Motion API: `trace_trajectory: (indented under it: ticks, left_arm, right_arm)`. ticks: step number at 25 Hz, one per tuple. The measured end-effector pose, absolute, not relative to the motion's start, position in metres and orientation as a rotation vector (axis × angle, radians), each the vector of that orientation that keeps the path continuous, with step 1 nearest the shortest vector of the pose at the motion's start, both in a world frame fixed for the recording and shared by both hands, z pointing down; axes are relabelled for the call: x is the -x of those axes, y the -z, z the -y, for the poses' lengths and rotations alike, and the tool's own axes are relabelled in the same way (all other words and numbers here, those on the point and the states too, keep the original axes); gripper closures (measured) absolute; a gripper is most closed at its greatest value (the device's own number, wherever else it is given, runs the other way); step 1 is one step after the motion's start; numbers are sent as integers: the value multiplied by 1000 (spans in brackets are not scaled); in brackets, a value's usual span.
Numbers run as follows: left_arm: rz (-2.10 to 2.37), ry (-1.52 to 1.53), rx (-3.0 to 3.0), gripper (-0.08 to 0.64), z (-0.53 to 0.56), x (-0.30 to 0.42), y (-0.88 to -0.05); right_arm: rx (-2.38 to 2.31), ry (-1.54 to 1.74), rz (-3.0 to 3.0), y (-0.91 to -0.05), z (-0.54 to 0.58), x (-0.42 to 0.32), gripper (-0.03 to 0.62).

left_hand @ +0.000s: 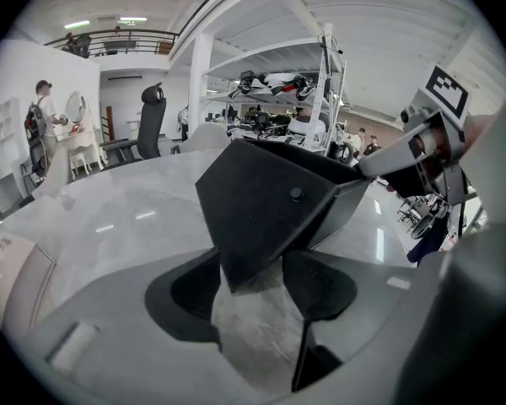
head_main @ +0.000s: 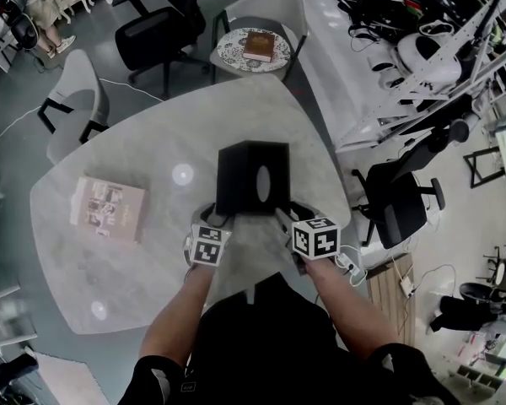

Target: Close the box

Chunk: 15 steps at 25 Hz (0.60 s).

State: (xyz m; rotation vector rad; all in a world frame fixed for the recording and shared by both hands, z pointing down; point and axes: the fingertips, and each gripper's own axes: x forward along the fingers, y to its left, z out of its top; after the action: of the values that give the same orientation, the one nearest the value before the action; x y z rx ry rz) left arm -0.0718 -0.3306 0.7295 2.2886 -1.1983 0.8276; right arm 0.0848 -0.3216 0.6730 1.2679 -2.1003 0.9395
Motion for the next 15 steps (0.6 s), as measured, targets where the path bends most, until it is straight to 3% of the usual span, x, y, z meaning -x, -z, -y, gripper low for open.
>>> trace_trajectory:
  ticks: [15]
  left_arm:
    - [1207, -674, -2220, 307, 316, 94, -703]
  right_arm:
    - [-1280, -896, 2057, -671, 316, -83, 414]
